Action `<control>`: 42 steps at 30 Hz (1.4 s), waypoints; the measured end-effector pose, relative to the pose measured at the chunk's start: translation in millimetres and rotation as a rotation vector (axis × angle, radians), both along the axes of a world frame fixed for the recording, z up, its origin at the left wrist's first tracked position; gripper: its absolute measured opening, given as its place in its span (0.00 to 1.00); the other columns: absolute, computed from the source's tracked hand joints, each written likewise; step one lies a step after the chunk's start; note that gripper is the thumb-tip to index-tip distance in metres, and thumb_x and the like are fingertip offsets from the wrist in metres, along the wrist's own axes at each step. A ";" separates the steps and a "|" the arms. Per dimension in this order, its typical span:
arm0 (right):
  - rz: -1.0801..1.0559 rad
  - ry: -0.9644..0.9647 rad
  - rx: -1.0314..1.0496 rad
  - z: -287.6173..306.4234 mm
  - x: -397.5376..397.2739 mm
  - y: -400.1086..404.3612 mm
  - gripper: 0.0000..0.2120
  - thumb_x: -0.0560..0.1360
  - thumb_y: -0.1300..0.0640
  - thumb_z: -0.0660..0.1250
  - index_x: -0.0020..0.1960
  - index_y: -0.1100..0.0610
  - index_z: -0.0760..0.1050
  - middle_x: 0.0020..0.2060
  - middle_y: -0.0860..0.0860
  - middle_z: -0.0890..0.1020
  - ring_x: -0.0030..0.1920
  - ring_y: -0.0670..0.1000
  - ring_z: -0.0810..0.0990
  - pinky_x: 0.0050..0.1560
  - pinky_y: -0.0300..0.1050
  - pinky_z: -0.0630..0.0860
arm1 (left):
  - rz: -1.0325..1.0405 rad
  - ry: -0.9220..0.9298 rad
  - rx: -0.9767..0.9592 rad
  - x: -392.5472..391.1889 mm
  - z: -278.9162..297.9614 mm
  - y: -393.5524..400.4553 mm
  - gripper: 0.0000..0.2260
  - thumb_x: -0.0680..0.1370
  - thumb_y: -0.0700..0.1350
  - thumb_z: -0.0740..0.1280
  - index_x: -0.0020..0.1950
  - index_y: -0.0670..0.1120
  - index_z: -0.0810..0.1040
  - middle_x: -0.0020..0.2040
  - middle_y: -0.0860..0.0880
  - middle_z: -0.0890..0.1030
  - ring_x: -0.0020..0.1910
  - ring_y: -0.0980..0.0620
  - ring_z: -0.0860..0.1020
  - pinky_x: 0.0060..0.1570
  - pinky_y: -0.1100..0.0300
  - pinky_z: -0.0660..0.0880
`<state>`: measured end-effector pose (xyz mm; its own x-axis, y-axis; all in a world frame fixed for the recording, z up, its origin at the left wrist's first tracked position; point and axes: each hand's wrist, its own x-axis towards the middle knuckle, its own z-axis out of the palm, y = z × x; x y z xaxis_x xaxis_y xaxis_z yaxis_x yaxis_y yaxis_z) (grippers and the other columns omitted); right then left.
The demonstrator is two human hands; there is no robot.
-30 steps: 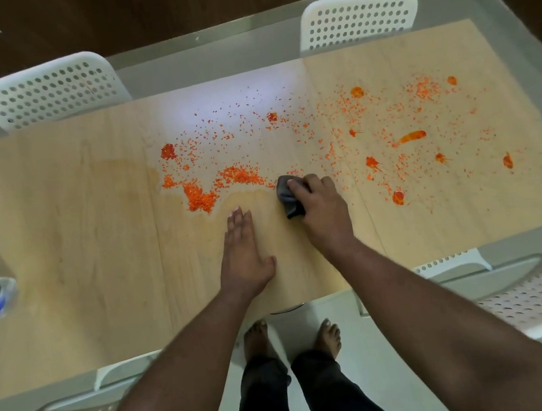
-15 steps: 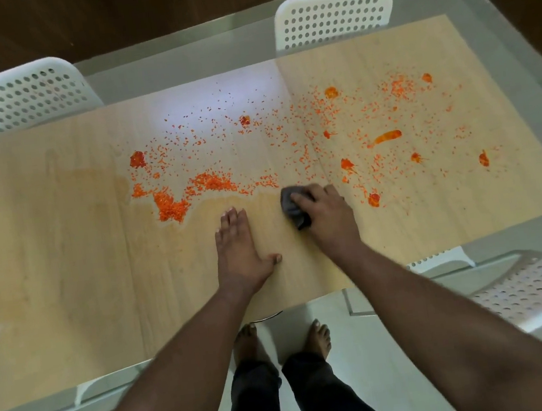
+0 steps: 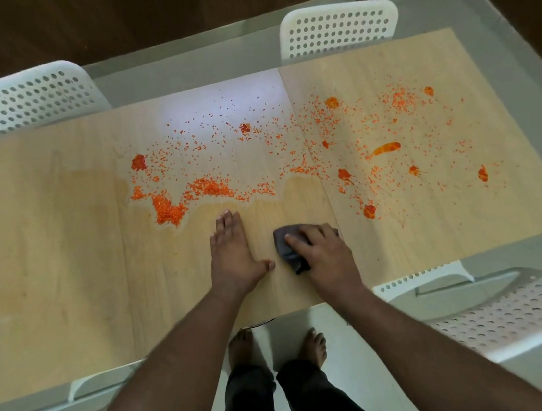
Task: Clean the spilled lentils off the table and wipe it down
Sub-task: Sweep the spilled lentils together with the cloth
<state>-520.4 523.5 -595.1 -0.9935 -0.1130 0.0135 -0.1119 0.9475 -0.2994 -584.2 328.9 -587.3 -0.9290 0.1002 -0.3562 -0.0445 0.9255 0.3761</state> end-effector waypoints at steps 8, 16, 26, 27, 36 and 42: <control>-0.098 -0.039 0.023 1.8 -83.2 29.7 0.20 0.79 0.55 0.70 0.71 0.50 0.78 0.68 0.54 0.77 0.63 0.61 0.73 0.57 0.55 0.77 | 0.032 -0.016 0.014 -1.5 -3.4 2.7 0.61 0.67 0.58 0.83 0.86 0.46 0.46 0.87 0.47 0.45 0.85 0.47 0.42 0.83 0.47 0.45; -0.165 0.088 -0.062 17.8 -137.4 45.9 0.20 0.80 0.57 0.70 0.72 0.52 0.77 0.67 0.54 0.77 0.65 0.60 0.72 0.56 0.55 0.78 | 0.050 -0.012 0.045 -0.1 -2.7 0.5 0.61 0.67 0.58 0.83 0.87 0.47 0.45 0.87 0.48 0.45 0.85 0.49 0.42 0.83 0.47 0.45; 0.119 0.026 -0.009 2.1 3.7 -28.4 0.27 0.69 0.56 0.78 0.68 0.53 0.79 0.64 0.56 0.79 0.58 0.59 0.77 0.51 0.54 0.81 | -0.015 -0.020 0.173 5.4 4.8 -21.9 0.61 0.67 0.61 0.82 0.87 0.46 0.45 0.87 0.48 0.48 0.85 0.49 0.46 0.84 0.49 0.50; 0.160 0.006 0.007 -2.2 6.8 -36.6 0.26 0.70 0.56 0.76 0.67 0.54 0.79 0.63 0.56 0.79 0.58 0.60 0.77 0.51 0.56 0.81 | -0.039 -0.013 0.177 7.2 4.3 -30.4 0.61 0.68 0.60 0.81 0.87 0.46 0.45 0.87 0.48 0.49 0.85 0.49 0.46 0.84 0.49 0.50; -0.029 0.012 -0.072 8.4 -126.2 -55.1 0.17 0.81 0.54 0.67 0.69 0.50 0.79 0.62 0.55 0.77 0.60 0.61 0.74 0.56 0.55 0.77 | -0.065 0.025 0.154 10.9 -5.8 -81.5 0.65 0.66 0.65 0.82 0.86 0.47 0.41 0.87 0.49 0.46 0.85 0.50 0.43 0.83 0.53 0.43; -0.423 0.041 -0.459 1.6 -152.4 -56.2 0.22 0.78 0.63 0.64 0.70 0.51 0.80 0.60 0.50 0.79 0.61 0.57 0.75 0.63 0.51 0.75 | -0.004 0.020 0.140 17.8 -3.1 -125.7 0.66 0.65 0.64 0.83 0.86 0.45 0.42 0.87 0.48 0.45 0.85 0.50 0.43 0.83 0.54 0.43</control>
<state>-672.8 467.3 -593.5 -0.9487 0.3162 0.0063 0.2247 0.6878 -0.6902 -566.4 203.2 -590.4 -0.9355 0.1511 -0.3195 -0.0321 0.8639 0.5027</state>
